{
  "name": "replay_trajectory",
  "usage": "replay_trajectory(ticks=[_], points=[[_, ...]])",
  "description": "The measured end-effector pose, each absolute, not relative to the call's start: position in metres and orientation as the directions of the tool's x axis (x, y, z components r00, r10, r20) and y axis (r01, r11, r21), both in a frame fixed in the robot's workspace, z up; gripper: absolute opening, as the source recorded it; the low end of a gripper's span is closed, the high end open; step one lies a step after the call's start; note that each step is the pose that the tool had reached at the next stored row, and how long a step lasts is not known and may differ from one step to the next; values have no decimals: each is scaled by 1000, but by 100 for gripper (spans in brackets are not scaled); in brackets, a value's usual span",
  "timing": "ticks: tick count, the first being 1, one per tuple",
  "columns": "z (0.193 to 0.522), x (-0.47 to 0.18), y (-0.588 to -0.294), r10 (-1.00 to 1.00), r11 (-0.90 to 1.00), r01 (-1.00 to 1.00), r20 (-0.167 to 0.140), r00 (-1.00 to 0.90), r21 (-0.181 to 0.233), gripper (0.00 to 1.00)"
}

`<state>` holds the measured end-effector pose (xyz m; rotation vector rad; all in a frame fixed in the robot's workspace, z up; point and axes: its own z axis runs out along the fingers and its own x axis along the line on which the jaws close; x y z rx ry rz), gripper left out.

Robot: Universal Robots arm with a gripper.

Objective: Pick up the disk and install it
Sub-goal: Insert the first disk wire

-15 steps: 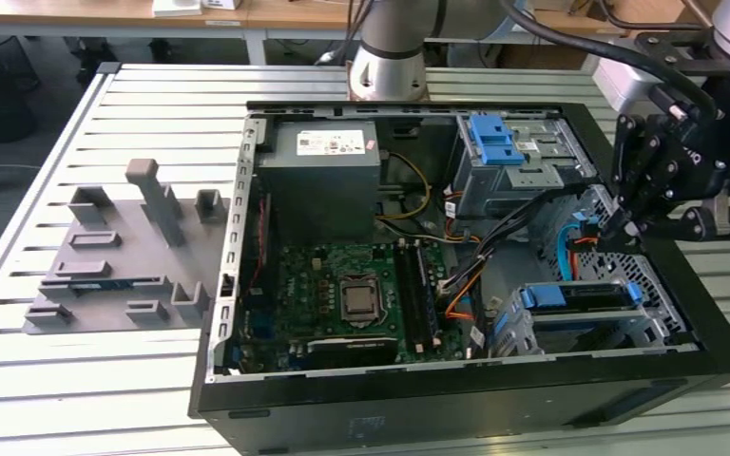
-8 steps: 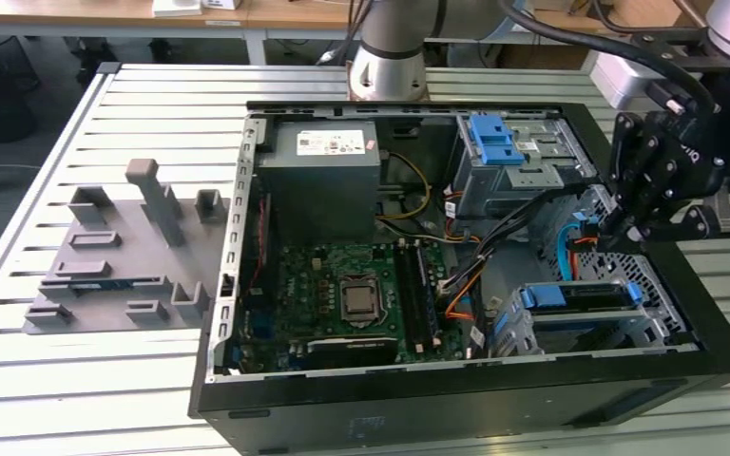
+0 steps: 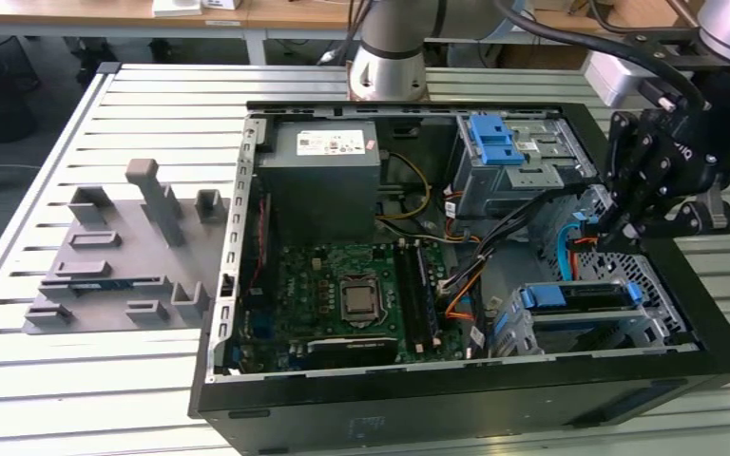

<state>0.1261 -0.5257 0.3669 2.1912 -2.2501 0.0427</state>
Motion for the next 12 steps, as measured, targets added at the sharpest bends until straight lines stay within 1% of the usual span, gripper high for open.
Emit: replay_trajectory(ticks=[12], points=[[362,126,-524,-999,26,-999,28,-27,-19,24]])
